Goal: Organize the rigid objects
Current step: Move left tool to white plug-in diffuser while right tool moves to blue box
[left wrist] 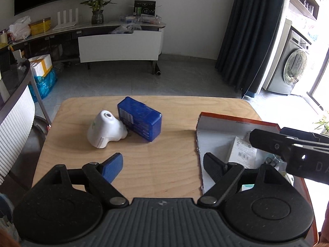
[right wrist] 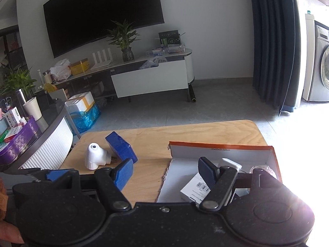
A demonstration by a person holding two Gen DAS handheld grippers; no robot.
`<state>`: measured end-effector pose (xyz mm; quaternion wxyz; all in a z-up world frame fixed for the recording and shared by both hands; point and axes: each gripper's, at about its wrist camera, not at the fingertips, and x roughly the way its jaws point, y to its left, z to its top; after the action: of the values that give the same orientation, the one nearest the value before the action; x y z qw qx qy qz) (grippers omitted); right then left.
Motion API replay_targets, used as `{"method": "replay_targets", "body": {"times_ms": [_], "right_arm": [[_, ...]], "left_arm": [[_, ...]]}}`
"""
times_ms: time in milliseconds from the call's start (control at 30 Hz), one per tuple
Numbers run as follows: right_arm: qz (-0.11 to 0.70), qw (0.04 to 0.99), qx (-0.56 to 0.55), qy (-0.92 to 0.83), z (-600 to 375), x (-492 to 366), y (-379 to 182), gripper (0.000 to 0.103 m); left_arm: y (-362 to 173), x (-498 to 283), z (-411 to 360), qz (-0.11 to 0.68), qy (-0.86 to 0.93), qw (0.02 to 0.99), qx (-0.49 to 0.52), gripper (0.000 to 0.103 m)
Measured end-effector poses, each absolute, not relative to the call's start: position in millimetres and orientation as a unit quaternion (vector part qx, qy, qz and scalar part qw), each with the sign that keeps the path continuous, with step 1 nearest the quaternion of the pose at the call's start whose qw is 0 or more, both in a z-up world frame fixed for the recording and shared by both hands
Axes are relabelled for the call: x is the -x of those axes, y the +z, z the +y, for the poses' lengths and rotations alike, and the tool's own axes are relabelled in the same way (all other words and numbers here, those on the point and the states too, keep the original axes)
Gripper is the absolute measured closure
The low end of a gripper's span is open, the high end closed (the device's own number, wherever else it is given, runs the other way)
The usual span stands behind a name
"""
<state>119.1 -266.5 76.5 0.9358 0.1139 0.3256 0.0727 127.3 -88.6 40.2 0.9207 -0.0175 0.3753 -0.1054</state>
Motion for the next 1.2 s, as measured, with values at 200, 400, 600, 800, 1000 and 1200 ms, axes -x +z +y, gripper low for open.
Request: {"method": "replay_targets", "body": {"times_ms": [200, 400, 600, 800, 1000, 1200], "right_arm": [[0.336, 0.931, -0.104, 0.093, -241.7, -126.8, 71.4, 0.020], [0.342, 0.929, -0.093, 0.109, -224.2, -132.6, 68.7, 0.020], [0.344, 0.927, -0.081, 0.122, -212.4, -138.4, 66.8, 0.020], [0.347, 0.926, -0.080, 0.126, -212.3, -141.2, 61.5, 0.020], [0.352, 0.924, -0.080, 0.125, -217.0, -149.1, 56.1, 0.020], [0.353, 0.924, -0.079, 0.126, -221.8, -160.9, 53.4, 0.020]], "left_arm": [[37.9, -132.2, -68.0, 0.377, -0.089, 0.922, 0.023, 0.016], [33.9, -137.6, -55.7, 0.377, -0.082, 0.922, 0.033, 0.016], [21.1, -144.8, -42.6, 0.380, -0.077, 0.921, 0.030, 0.014], [2.4, -168.4, -25.4, 0.365, -0.081, 0.927, 0.008, 0.007], [-22.7, -201.2, -22.1, 0.348, -0.128, 0.926, -0.065, 0.004], [-39.5, -228.1, -21.9, 0.332, -0.172, 0.920, -0.115, 0.004]]}}
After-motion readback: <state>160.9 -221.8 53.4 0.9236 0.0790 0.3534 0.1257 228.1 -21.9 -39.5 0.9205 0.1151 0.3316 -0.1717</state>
